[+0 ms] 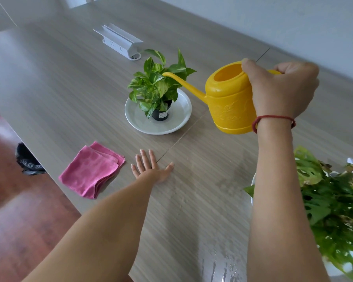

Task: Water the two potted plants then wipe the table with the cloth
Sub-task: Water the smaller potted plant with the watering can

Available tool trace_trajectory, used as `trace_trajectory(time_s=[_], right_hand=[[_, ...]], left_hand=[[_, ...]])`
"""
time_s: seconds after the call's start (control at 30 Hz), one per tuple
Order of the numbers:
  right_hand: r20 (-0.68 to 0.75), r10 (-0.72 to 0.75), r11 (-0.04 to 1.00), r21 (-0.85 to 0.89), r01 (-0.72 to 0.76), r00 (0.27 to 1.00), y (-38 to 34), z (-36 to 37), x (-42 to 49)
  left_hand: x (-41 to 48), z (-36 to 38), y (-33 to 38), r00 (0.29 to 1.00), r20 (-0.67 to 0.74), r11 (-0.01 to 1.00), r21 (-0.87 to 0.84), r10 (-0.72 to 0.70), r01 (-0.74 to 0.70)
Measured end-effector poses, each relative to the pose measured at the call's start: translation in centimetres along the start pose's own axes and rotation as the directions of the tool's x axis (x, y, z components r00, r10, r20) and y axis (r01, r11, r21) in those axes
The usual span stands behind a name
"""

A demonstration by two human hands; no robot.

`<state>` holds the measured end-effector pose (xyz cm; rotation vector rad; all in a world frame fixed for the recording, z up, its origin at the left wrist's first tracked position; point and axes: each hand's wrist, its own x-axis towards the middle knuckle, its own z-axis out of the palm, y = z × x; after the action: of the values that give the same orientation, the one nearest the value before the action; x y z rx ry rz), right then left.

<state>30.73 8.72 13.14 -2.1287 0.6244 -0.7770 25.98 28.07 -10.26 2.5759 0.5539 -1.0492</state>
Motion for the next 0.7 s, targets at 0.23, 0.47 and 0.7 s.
trace_trajectory(time_s=[0.23,0.47,0.7], right_hand=[[-0.016,0.004,1.0,0.014,-0.004,1.0,0.3,0.0,-0.2],[0.004,0.003,0.999,0.043,-0.003,1.0,0.0,0.3,-0.7],[0.008,-0.018,1.0,0.014,0.018,1.0,0.3,0.2,-1.4]], left_hand=[[0.4,0.6,-0.2,1.0,-0.029,1.0,-0.023,0.012,-0.013],[0.5,2.0,-0.6,0.983,-0.159,0.994,-0.044,0.09,-0.098],[0.9,3.3,-1.2,0.95,-0.296,0.987,-0.091,0.104,-0.136]])
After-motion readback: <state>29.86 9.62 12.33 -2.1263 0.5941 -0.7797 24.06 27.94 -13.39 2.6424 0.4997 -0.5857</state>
